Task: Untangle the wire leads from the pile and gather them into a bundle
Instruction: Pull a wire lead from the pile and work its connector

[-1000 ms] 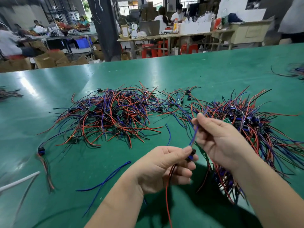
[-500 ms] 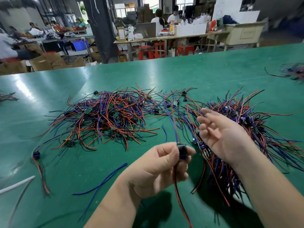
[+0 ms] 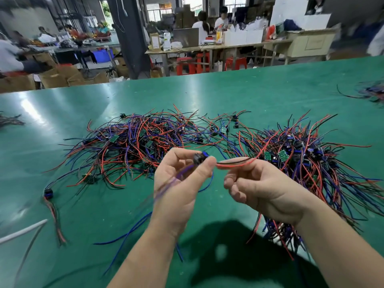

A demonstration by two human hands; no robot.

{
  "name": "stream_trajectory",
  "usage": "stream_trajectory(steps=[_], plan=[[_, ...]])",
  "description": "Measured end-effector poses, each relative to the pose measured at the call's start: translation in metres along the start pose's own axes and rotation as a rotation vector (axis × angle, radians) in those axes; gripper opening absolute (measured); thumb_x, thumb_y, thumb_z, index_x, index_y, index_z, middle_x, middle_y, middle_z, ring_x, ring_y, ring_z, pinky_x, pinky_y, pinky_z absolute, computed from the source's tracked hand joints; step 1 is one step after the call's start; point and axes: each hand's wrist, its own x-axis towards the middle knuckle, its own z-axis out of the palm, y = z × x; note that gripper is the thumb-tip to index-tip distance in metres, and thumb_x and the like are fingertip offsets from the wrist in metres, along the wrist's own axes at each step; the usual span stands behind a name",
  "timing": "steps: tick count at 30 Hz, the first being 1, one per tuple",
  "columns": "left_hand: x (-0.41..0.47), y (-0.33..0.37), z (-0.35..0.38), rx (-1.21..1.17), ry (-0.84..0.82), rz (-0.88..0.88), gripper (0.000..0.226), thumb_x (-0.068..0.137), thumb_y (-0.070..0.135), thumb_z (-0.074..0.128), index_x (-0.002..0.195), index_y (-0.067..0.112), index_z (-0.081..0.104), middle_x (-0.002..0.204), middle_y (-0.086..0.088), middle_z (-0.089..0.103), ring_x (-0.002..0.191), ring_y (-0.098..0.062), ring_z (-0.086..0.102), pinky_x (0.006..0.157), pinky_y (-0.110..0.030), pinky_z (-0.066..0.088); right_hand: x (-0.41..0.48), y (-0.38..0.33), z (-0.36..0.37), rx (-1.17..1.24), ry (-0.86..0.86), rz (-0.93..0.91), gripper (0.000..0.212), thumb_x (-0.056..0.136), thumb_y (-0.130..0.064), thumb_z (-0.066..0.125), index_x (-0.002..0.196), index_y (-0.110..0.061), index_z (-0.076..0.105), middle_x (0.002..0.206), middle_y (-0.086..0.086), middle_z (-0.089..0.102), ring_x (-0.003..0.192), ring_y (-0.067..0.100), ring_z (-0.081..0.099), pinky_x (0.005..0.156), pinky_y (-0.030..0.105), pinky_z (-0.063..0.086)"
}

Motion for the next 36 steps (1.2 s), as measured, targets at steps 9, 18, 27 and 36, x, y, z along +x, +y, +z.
stream_trajectory(steps=[9,18,27,36], plan=[[-0.009,-0.011,0.007,0.391,-0.183,0.217,0.024,0.075,0.006,0.07,0.087,0.027,0.068,0.081,0.012,0.071,0.071,-0.006,0.066,0.069,-0.018,0.051,0.009,0.0,0.005,0.206,0.332,-0.08,0.01,0.063,-0.014,0.066,0.064,-0.011,0.075,0.061,0.002,0.064,0.046,0.005,0.055,0.046,0.012,0.047],[-0.013,-0.004,0.014,0.095,-0.2,-0.39,0.014,0.068,0.021,0.077,0.064,0.011,0.069,0.062,-0.008,0.068,0.046,-0.013,0.06,0.05,-0.025,0.053,0.006,0.002,0.002,-0.216,0.327,-0.102,0.007,0.063,-0.022,0.07,0.061,-0.015,0.07,0.055,0.005,0.056,0.047,0.013,0.046,0.046,0.019,0.039],[-0.021,-0.004,0.021,0.121,-0.398,-0.614,0.016,0.072,0.013,0.075,0.062,0.016,0.063,0.071,-0.009,0.071,0.055,-0.016,0.066,0.053,-0.023,0.055,0.003,-0.023,-0.022,0.005,0.632,-0.216,0.027,0.079,-0.032,0.059,0.077,-0.006,0.062,0.042,-0.005,0.04,0.032,0.005,0.029,0.043,0.018,0.014],[-0.017,-0.005,0.015,0.128,-0.427,-0.64,0.017,0.063,0.025,0.078,0.059,0.018,0.063,0.074,-0.01,0.072,0.058,-0.016,0.067,0.051,-0.022,0.052,0.002,-0.037,-0.038,0.483,0.779,-0.404,0.018,0.097,-0.023,0.048,0.086,-0.016,0.06,0.066,0.0,0.058,0.052,0.011,0.055,0.048,0.017,0.043]])
